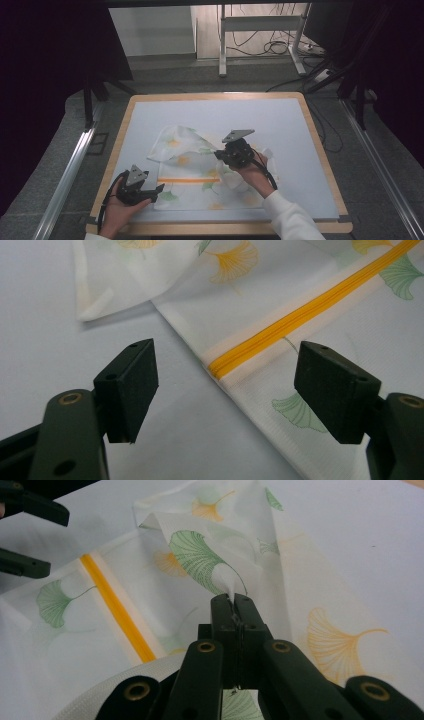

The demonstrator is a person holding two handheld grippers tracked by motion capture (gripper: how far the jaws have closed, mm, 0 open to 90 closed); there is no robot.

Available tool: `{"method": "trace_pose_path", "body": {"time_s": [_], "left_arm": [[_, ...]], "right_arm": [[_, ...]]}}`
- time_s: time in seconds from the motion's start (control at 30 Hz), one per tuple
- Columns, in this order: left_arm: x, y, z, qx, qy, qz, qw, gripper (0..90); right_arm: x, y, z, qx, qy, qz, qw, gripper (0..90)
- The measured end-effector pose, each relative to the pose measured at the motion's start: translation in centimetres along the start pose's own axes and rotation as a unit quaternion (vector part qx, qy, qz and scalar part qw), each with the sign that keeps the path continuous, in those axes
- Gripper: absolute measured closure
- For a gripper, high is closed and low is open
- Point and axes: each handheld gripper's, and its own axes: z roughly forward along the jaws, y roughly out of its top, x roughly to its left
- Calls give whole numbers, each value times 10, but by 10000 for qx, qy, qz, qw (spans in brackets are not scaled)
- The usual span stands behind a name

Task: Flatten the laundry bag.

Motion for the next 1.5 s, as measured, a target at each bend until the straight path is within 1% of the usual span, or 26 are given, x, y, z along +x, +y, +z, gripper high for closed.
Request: {"method": "trace_pose_path", "body": {"time_s": [0.2, 0.5, 0.73, 0.87, 1.0, 1.1, 1.2, 1.27, 1.37, 1.43, 1.5], "left_arm": [[-1, 0, 1, 10, -10, 13, 10000, 256], [-2, 1, 2, 10, -25, 18, 10000, 256], [-1, 1, 2, -8, -35, -26, 10000, 258], [-1, 1, 2, 12, -56, -24, 10000, 258], [-2, 1, 3, 33, -71, -10, 10000, 259], [-1, 1, 3, 32, -64, -15, 10000, 259], [-1, 1, 2, 21, -61, -23, 10000, 259], [-1, 1, 2, 10, -54, -24, 10000, 259], [-1, 1, 2, 8, -63, -29, 10000, 259], [-1, 1, 2, 9, -59, -19, 10000, 259], [-2, 1, 2, 2, -62, -24, 10000, 259]], "right_arm": [[-10, -1, -3, -107, -80, 98, 9999, 886], [-20, -1, -3, -177, -156, 195, 9995, 886], [-31, 4, -6, -283, -180, 279, 9990, 886], [-39, 5, -7, -363, -254, 319, 9985, 886], [-49, 5, -8, -389, -294, 471, 9977, 886], [-56, 7, -9, -467, -327, 516, 9970, 886], [-63, 8, -11, -522, -369, 610, 9961, 886], [-70, 8, -12, -596, -419, 655, 9952, 887], [-79, 6, -11, -626, -474, 774, 9939, 887], [-86, 3, -11, -634, -459, 928, 9926, 887], [-94, 1, -10, -662, -482, 1017, 9914, 887]]}}
